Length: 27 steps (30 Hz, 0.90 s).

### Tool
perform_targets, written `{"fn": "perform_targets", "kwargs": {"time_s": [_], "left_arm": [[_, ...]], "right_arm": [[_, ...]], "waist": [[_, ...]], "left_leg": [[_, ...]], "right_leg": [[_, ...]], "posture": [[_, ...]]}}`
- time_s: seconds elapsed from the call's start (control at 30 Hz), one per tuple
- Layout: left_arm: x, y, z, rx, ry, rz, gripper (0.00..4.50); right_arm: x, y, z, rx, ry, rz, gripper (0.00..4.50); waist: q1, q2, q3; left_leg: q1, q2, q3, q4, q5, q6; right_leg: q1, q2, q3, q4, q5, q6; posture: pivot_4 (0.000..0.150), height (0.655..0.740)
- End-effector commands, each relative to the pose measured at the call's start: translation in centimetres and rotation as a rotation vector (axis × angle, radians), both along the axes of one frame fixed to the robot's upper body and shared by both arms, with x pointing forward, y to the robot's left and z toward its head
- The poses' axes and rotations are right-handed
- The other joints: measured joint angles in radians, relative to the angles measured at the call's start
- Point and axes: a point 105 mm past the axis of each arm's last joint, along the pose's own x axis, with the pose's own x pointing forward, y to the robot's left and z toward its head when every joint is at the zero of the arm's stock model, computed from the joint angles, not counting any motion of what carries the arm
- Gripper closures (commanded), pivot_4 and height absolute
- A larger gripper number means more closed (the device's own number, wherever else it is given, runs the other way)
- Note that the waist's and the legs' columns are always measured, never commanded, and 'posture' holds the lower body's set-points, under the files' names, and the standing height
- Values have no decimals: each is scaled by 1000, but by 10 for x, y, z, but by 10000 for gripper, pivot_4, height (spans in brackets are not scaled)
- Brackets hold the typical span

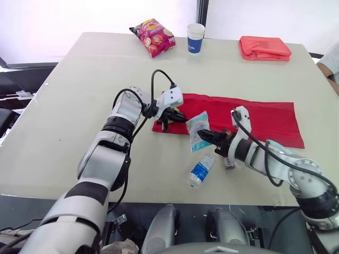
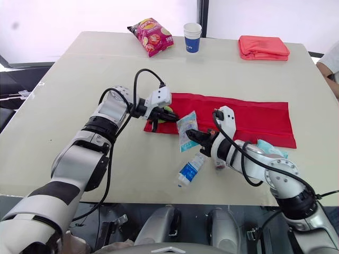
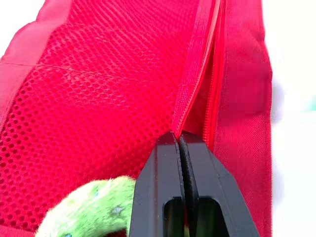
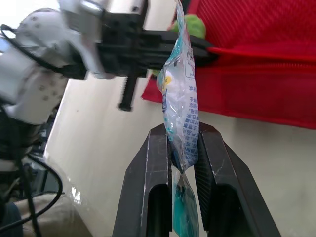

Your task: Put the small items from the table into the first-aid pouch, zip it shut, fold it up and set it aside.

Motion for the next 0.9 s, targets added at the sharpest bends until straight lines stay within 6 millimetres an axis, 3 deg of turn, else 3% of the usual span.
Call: {"fn": "perform_targets", "kwargs": {"time_s": [0.03,0.23,0.53,0.9], "left_arm": [[-5,-10,24,-75,-1,-25,45000],[-16,-19,37,-116,2,-35,45000],[-25,-25,40,-168,40,-24,45000],[-44,-21,20,-159,139,-35,45000]], "right_arm": [[6,2,4,13,0,-11,44029],[17,5,-5,60,78,-58,44029],[29,14,-2,197,194,-118,44029],[50,17,-7,193,217,-146,44030]], "waist": [[-1,0,0],[-11,0,0],[-28,1,0],[-30,1,0]], "left_leg": [[0,0,0,0,0,0],[0,0,0,0,0,0],[1,0,0,0,0,-1],[2,0,1,0,1,-1]], "right_leg": [[0,0,0,0,0,0],[0,0,1,1,0,0],[-1,0,2,5,0,0],[-2,0,3,10,0,0]], "posture": [[1500,7395],[1500,7395],[1500,7395],[1500,7395]]}}
